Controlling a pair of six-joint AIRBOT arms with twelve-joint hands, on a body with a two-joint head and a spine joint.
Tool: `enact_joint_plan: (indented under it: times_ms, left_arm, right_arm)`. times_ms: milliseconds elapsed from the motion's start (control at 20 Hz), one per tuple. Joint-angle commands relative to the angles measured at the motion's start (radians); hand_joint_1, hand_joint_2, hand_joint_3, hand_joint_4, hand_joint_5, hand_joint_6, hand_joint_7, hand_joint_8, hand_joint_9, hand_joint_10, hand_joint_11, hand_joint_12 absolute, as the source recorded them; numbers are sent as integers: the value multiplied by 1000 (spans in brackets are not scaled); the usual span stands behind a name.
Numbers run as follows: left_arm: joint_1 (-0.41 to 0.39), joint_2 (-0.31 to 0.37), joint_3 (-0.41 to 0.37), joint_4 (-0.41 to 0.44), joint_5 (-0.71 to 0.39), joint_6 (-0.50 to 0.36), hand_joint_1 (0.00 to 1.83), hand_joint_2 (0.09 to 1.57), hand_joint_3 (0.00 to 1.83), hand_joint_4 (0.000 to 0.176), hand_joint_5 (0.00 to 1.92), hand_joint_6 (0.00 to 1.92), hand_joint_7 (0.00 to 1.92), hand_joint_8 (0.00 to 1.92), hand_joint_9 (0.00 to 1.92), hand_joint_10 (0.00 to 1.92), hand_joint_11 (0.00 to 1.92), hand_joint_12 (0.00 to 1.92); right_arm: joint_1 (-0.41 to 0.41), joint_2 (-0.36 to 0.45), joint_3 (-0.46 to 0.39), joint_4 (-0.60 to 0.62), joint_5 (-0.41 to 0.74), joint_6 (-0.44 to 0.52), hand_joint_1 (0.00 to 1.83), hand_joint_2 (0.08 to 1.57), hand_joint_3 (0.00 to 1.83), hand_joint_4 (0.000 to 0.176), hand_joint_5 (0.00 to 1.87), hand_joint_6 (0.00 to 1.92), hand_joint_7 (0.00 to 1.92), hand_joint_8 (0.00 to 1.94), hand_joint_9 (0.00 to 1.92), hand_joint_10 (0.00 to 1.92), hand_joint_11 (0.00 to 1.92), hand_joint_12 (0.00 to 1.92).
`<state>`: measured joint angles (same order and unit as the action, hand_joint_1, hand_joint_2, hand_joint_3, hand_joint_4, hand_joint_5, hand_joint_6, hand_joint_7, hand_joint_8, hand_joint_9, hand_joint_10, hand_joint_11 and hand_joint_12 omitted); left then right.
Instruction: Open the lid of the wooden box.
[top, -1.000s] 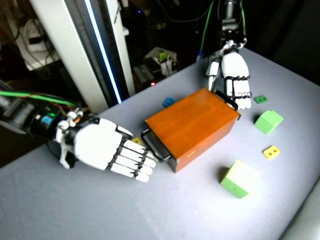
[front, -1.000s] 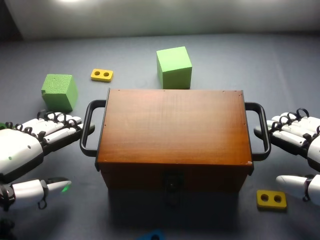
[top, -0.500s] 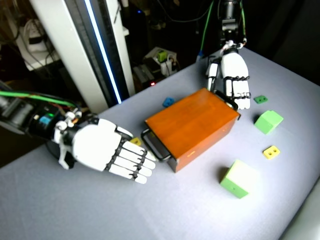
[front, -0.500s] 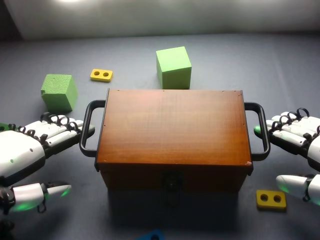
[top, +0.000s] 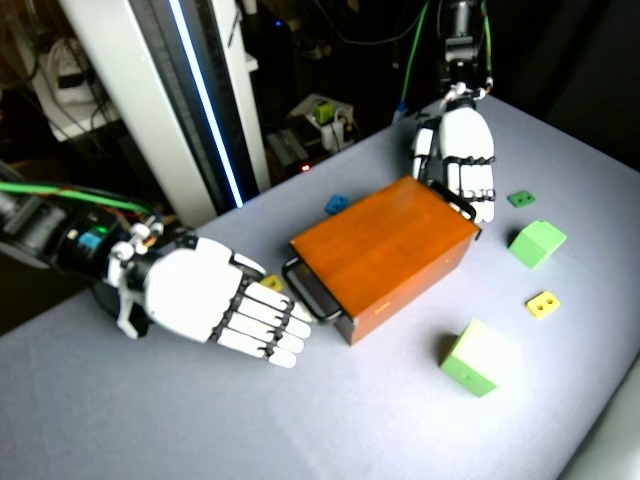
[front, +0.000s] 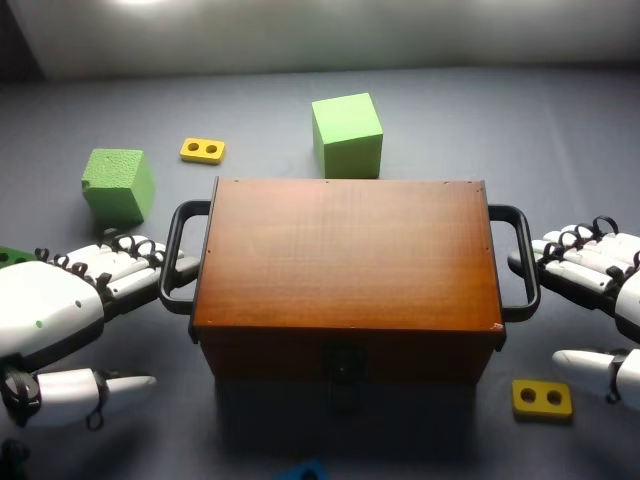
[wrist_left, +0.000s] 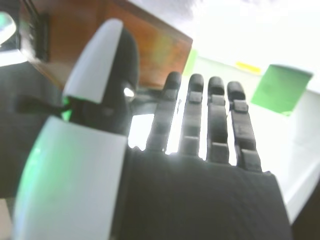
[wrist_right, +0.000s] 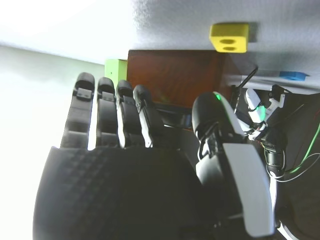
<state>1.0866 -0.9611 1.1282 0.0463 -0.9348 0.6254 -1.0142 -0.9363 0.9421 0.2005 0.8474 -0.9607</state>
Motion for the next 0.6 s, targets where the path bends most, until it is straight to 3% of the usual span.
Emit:
enact_joint_plan:
  times_ms: [0, 50, 100, 200, 350, 450, 500, 550]
  left_arm:
    - [0, -20, 1, 7, -48, -12, 462, 1329, 5, 6, 12, 3, 0, 0, 0, 0, 0, 0]
    - [0, -20, -1, 8, -58, -16, 431, 1351, 12, 34, 0, 0, 0, 0, 0, 0, 0, 0]
    - [0, -20, -2, 10, -71, -22, 454, 1350, 9, 23, 0, 0, 0, 0, 0, 0, 0, 0]
    - [0, -13, -8, 10, -96, -25, 408, 1374, 14, 49, 0, 0, 0, 0, 0, 0, 0, 0]
    - [0, 1, -19, 11, -126, -25, 380, 1390, 16, 46, 0, 0, 0, 0, 0, 0, 0, 0]
    - [0, 16, -28, 11, -150, -24, 283, 1411, 18, 76, 0, 0, 0, 0, 0, 0, 0, 0]
    - [0, 19, -30, 11, -157, -24, 252, 1414, 15, 82, 0, 0, 0, 0, 0, 0, 0, 0]
    - [-1, 24, -32, 11, -167, -24, 257, 1416, 9, 77, 0, 0, 0, 0, 0, 0, 0, 0]
  right_arm:
    - [6, 5, 4, -17, 135, 11, 204, 1467, 0, 0, 0, 0, 0, 0, 0, 0, 0, 0]
    - [6, 5, 4, -20, 135, 13, 161, 1463, 0, 0, 0, 0, 0, 0, 0, 0, 0, 0]
    - [6, 5, 4, -24, 136, 17, 151, 1462, 0, 0, 0, 0, 0, 0, 0, 0, 0, 0]
    - [6, 5, 4, -34, 141, 20, 152, 1462, 0, 0, 0, 0, 0, 0, 0, 0, 0, 0]
    - [6, 8, 1, -45, 150, 27, 168, 1470, 2, 0, 0, 0, 0, 0, 0, 0, 0, 0]
    - [6, 14, -3, -48, 162, 28, 194, 1472, 1, 0, 0, 0, 0, 0, 0, 0, 0, 0]
    - [6, 16, -4, -48, 165, 28, 205, 1468, 0, 0, 0, 0, 0, 0, 0, 0, 6, 3]
    - [6, 18, -5, -49, 171, 31, 226, 1469, 0, 0, 0, 0, 0, 0, 0, 0, 15, 12]
